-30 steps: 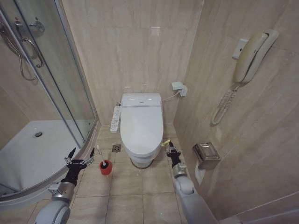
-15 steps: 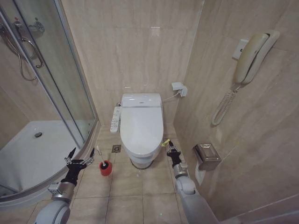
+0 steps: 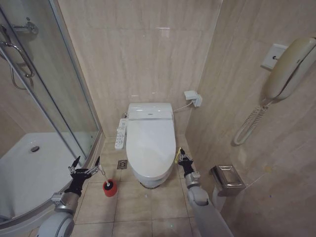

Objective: Open the toilet lid, clean the toilet bowl with a toilet brush, close the toilet lid, and flush.

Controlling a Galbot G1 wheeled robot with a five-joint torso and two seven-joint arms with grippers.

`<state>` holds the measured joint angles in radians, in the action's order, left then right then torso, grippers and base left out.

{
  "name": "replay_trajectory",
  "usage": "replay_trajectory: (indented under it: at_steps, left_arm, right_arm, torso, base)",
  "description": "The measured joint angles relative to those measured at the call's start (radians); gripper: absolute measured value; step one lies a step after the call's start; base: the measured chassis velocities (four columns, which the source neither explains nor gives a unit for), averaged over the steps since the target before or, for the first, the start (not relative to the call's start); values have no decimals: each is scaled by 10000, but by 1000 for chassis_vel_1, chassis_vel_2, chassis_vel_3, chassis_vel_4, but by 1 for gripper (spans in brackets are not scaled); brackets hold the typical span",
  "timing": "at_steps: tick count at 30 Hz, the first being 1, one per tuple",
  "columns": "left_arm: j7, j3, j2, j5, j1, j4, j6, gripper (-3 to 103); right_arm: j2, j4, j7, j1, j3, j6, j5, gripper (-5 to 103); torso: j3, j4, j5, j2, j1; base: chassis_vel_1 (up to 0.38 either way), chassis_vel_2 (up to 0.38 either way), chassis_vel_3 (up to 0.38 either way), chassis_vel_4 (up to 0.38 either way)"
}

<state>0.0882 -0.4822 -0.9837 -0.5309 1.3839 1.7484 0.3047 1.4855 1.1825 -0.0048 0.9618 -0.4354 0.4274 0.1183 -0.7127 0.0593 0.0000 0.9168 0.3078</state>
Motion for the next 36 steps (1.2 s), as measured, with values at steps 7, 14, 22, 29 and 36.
replay_trajectory:
  at_steps: [7,14,22,29,36]
  left_arm:
    - [0,0,0,0,2,0,0,100]
    - [0,1,0,0,-3,0,0,100]
    - [0,0,0,0,0,0,0,100]
    - [0,0,0,0,1,-1,0,100]
    - [0,0,-1,0,0,-1,0,100]
  right_arm:
    - [6,-50,-90,3,-34,64,56,0]
    - [-8,-94,-72,-23,-63,338,7,0]
    - [-100,-10,265,-112,-77,343,-125,0]
    - [-340,532,549,-125,-55,127,-152,0]
    - [-466,1204,681,-41,108,-137,41,0]
  torso:
    - [2,-1,0,4,-5]
    - [-3,4,-4,0,10]
    - [2,-2,2,1,-3]
    - [2,-3,0,3,-4]
    - [1,-1,0,3,2]
  base:
    - [-62,53,65,-54]
    - [-203,195,202,-196]
    - [-28,45,18,-34]
    - [41,-22,-26,30]
    - [0,0,0,0]
